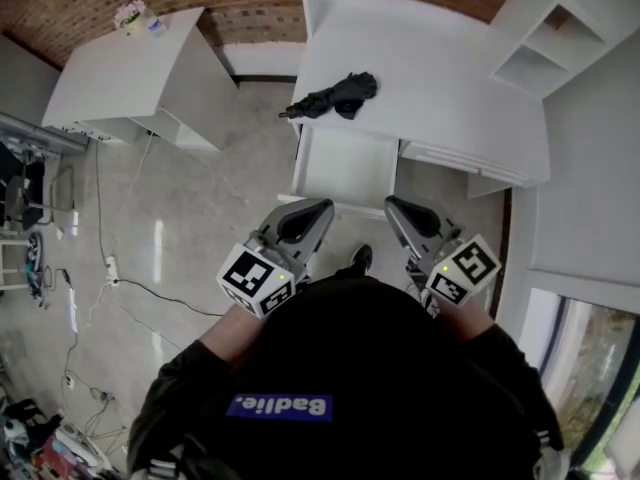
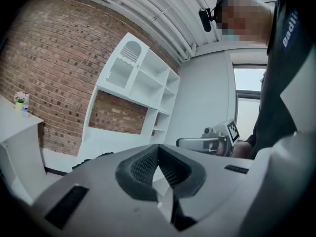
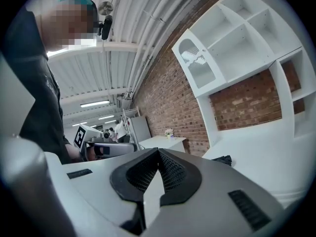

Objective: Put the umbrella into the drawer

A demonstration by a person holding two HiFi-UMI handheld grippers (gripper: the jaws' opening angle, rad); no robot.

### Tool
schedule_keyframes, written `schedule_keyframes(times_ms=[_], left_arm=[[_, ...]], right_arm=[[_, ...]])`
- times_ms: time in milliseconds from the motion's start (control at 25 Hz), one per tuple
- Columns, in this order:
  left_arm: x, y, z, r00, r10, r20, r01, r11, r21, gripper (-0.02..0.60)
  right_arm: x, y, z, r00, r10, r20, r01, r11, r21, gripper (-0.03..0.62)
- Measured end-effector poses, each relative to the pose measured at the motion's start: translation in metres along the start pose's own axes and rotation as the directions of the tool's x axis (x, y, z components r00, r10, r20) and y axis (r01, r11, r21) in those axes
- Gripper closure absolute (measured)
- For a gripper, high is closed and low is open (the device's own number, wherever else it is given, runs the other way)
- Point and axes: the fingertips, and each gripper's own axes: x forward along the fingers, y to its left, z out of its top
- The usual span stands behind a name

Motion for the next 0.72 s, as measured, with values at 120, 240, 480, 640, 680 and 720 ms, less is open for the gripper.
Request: schedule_keyframes(times_ms=[120,240,480,640,680,720], left_arm=[[0.022,0.004,-0.002,0.999,0.038,0.01,-0.038,0.999,-0.008,0.578],[0.037,0.005,0.001,0.998,0.067,0.008,-0.067,0.998,-0.001,0.578],[0.053,0.02,0.003,0.996,0.09,-0.012,-0.09,0.996,0.018,0.578],[0.062,0.034,-0.003,0.996,0.082,-0.04,-0.08,0.996,0.046,0.578],[0.065,0.038,-0.005,0.996,0.077,-0.049,-0.075,0.996,0.056,0.578],[0.067,0.042,-0.007,0.995,0.073,-0.06,-0.07,0.996,0.063,0.577]], right_arm=[[-0.003,-0.023,0.002,1.0,0.029,-0.005,-0.029,1.0,0.0,0.565],[-0.005,-0.043,0.003,0.999,0.041,-0.005,-0.041,0.999,0.001,0.565],[-0.003,-0.067,0.009,1.0,0.031,0.002,-0.031,0.999,0.015,0.565],[0.003,-0.074,0.015,1.0,0.012,0.004,-0.012,1.0,0.009,0.565],[0.004,-0.076,0.017,1.0,0.004,0.003,-0.004,1.0,0.006,0.565],[0.006,-0.077,0.019,1.0,-0.005,0.002,0.005,1.0,0.004,0.565]])
